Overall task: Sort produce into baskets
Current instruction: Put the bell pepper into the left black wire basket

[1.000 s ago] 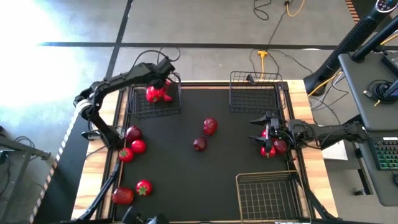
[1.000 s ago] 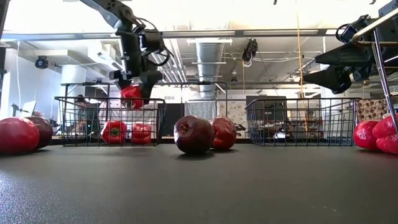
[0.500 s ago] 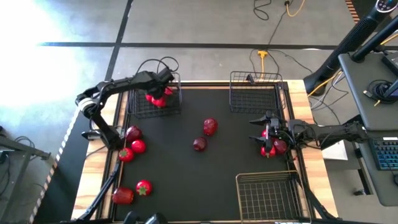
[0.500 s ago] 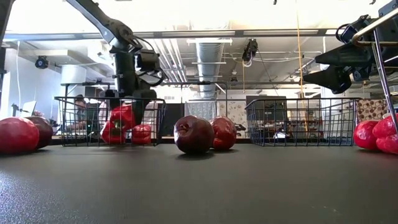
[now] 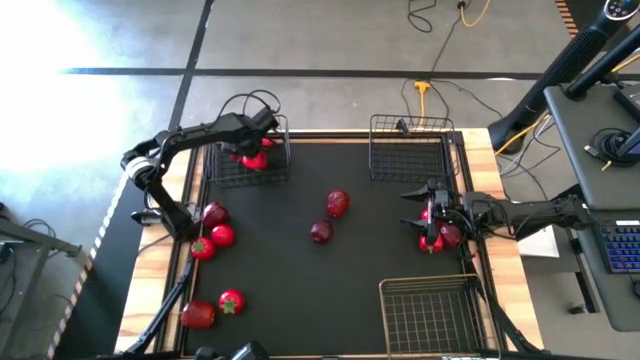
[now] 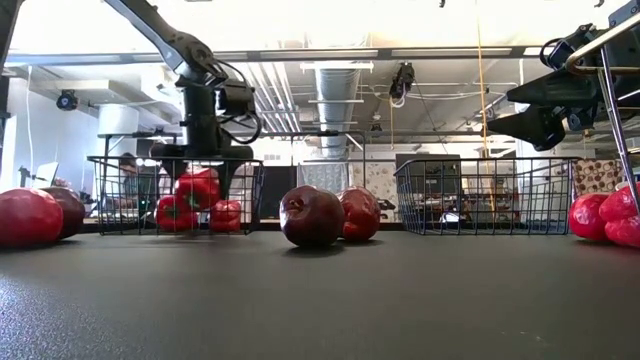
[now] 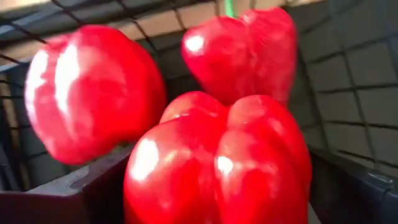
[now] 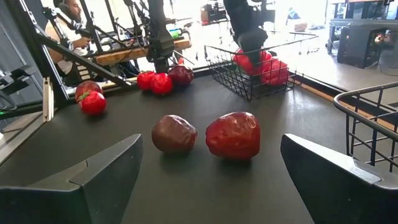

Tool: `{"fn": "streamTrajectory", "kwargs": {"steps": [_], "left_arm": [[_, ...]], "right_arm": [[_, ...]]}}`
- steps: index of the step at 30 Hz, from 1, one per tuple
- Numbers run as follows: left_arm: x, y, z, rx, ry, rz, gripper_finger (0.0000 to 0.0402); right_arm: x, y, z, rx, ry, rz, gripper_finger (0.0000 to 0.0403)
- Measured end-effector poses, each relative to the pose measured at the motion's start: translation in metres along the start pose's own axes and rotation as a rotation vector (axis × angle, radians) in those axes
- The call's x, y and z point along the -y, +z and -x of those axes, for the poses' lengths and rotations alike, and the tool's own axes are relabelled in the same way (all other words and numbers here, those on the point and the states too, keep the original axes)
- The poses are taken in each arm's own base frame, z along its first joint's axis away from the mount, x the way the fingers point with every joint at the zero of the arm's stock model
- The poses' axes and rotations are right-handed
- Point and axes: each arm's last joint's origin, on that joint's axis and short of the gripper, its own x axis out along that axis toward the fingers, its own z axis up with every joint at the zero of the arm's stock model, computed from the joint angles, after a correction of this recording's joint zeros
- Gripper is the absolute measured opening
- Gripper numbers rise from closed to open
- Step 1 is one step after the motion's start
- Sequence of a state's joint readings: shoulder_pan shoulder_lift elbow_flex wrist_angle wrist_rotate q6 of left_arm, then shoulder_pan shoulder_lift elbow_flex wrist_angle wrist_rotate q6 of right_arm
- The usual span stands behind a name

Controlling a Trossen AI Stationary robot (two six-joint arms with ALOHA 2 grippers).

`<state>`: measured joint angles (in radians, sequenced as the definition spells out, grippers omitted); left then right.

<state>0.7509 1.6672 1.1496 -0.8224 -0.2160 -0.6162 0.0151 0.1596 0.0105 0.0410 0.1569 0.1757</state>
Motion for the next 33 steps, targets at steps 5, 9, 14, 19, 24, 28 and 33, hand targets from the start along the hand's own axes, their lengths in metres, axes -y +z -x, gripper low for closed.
{"fn": "streamTrajectory", "kwargs": {"steps": [5,9,14,19,24,28,33], "left_arm": [[0.0,0.0,-0.002,-0.003,0.015,0.0,0.0378],[0.002,0.0,-0.008,-0.007,0.02,-0.055,0.0378],[0.004,0.003,-0.016,0.005,0.04,-0.25,0.0378],[0.008,0.004,-0.022,0.01,0.037,-0.335,0.0378],[0.008,0.004,-0.022,0.015,0.035,-0.33,0.0378],[0.008,0.005,-0.022,0.014,0.024,-0.303,0.0378],[0.007,0.005,-0.022,-0.004,-0.008,-0.275,0.0378]], "right_arm": [[0.0,0.0,0.0,0.0,0.0,0.0,0.0373],[0.0,0.0,0.0,-0.001,0.0,0.0,0.0373],[0.0,0.0,0.0,0.0,0.0,0.0,0.0373],[0.0,0.0,0.0,0.0,0.0,0.0,0.0373],[0.0,0.0,0.0,0.0,0.0,0.0,0.0373],[0.0,0.0,0.0,-0.001,0.0,0.0,0.0373],[0.0,0.0,0.0,0.0,0.0,0.0,0.0373]]}}
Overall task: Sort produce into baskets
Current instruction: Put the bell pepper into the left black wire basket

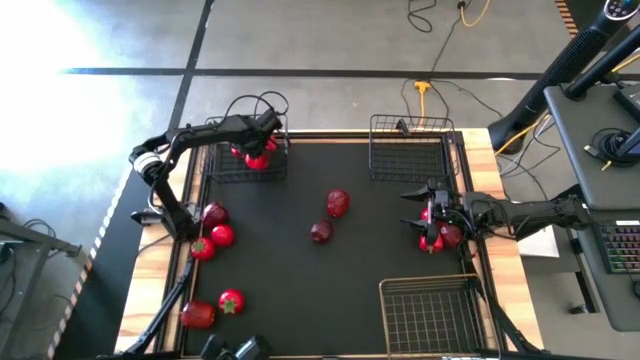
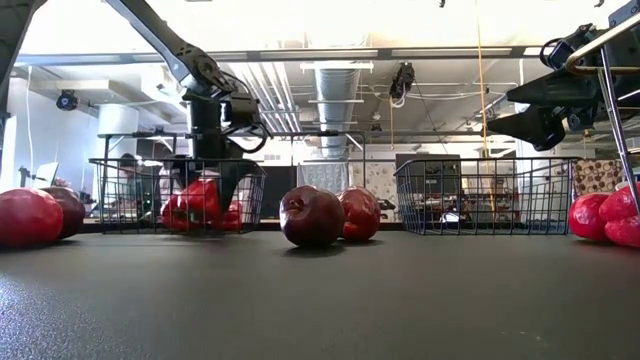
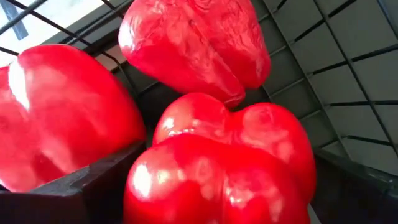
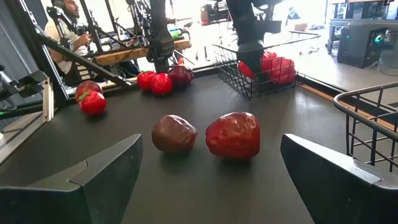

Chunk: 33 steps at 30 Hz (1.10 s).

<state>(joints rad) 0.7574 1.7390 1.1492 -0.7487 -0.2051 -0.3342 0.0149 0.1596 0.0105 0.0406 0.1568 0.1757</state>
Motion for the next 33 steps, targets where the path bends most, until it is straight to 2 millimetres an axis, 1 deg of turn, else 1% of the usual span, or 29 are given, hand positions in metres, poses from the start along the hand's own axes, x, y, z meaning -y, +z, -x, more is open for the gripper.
{"fn": "streamTrajectory", "kwargs": {"steps": [6,11,19,25,33], "left_arm": [[-0.001,0.0,0.0,-0.015,-0.037,0.026,0.0378],[-0.007,0.002,-0.002,-0.04,-0.097,0.075,0.0378],[-0.016,0.003,-0.004,-0.065,-0.098,0.13,0.0378],[-0.016,0.003,-0.004,-0.065,-0.096,0.145,0.0378],[-0.016,0.003,-0.003,-0.06,-0.085,0.121,0.0378]], "right_arm": [[0.0,0.0,0.0,0.0,0.0,0.0,0.0373],[0.0,0.0,0.0,0.0,0.0,0.0,0.0373],[0.0,0.0,0.0,0.0,0.0,0.0,0.0373],[0.0,0.0,0.0,0.0,0.0,0.0,0.0373],[0.0,0.0,0.0,0.0,0.0,0.0,0.0373]]}}
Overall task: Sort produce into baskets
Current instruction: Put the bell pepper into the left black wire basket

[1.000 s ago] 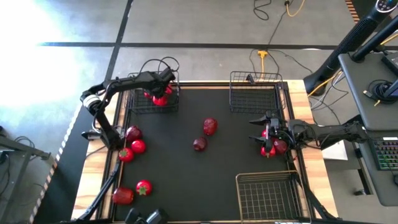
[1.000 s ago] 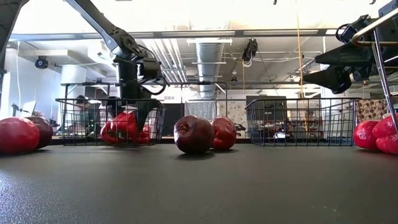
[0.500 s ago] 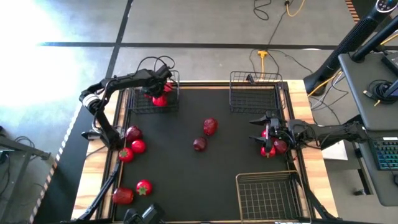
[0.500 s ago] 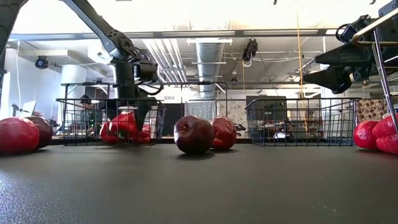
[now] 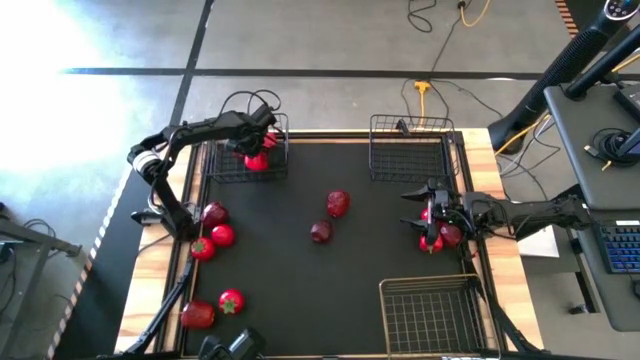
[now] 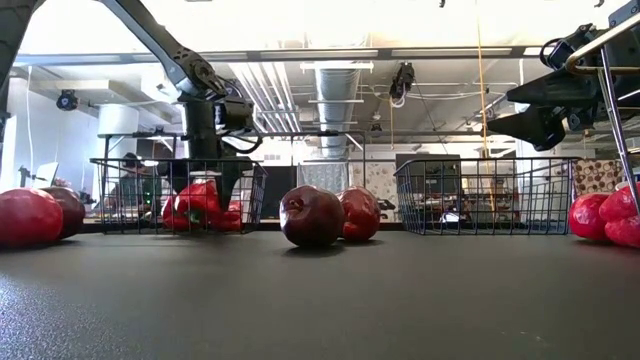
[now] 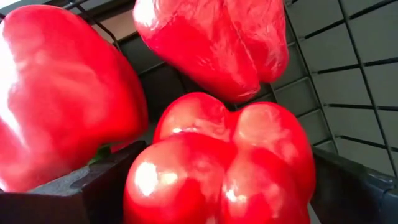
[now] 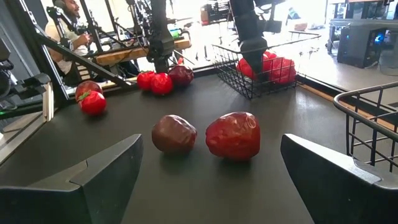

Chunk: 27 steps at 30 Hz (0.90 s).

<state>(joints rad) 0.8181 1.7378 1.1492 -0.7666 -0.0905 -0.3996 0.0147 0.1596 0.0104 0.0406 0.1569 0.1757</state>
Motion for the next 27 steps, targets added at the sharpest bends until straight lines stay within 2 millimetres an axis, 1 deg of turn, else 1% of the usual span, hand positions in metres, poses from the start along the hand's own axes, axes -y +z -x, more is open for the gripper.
{"fn": "streamTrajectory", "kwargs": {"steps": [10,17,22,27], "left_arm": [[0.0,0.0,0.0,0.003,0.007,0.001,0.0378],[-0.0018,-0.0038,0.0008,0.006,0.122,-0.011,0.0388],[-0.0008,-0.0038,0.0009,0.012,0.122,0.008,0.0399],[-0.0004,-0.0037,0.0008,0.011,0.113,0.009,0.0394]], "right_arm": [[0.0,0.0,0.0,0.0,0.0,0.0,0.0373],[-0.0001,0.0,0.0,0.0,0.001,0.0,0.0373],[0.0,0.0,0.0,0.0,0.0,0.0,0.0373],[0.0,0.0,0.0,0.0,0.0,0.0,0.0373]]}}
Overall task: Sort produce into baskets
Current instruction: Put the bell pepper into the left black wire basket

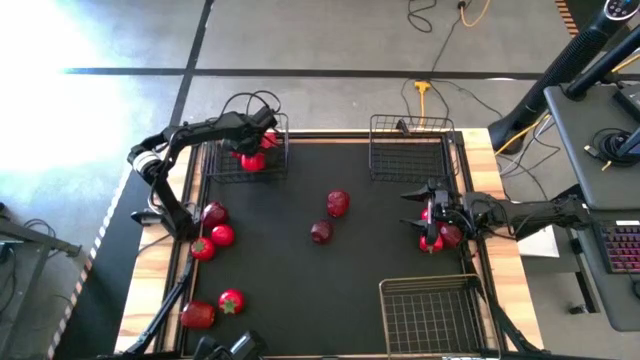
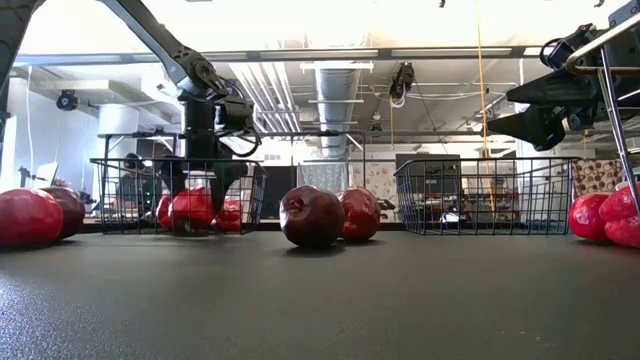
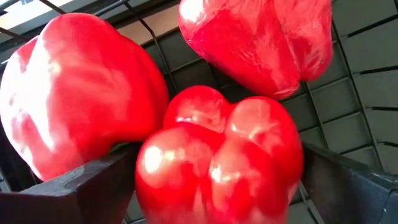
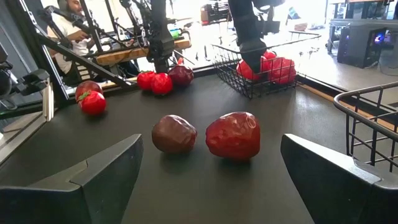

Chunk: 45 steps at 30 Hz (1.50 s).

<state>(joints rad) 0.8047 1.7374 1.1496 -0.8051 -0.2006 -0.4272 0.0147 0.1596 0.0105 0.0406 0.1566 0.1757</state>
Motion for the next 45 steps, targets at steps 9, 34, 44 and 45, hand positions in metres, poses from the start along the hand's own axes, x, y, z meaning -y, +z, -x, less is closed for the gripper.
{"fn": "streamTrajectory", "kwargs": {"steps": [9,34,44,45], "left_arm": [[0.003,0.018,0.028,0.042,-0.02,-0.028,0.0395],[0.095,-0.125,0.223,0.691,-0.07,-0.535,0.039],[0.059,-0.173,0.187,0.926,0.146,-0.495,0.039],[0.057,-0.174,0.18,0.943,0.186,-0.487,0.039]], "right_arm": [[0.0,0.0,0.0,0.0,0.0,0.0,0.0373],[0.0,0.0,0.0,0.0,0.0,0.0,0.0373],[0.0,0.0,0.0,0.0,0.0,0.0,0.0373],[0.0,0.0,0.0,0.0,0.0,0.0,0.0373]]}}
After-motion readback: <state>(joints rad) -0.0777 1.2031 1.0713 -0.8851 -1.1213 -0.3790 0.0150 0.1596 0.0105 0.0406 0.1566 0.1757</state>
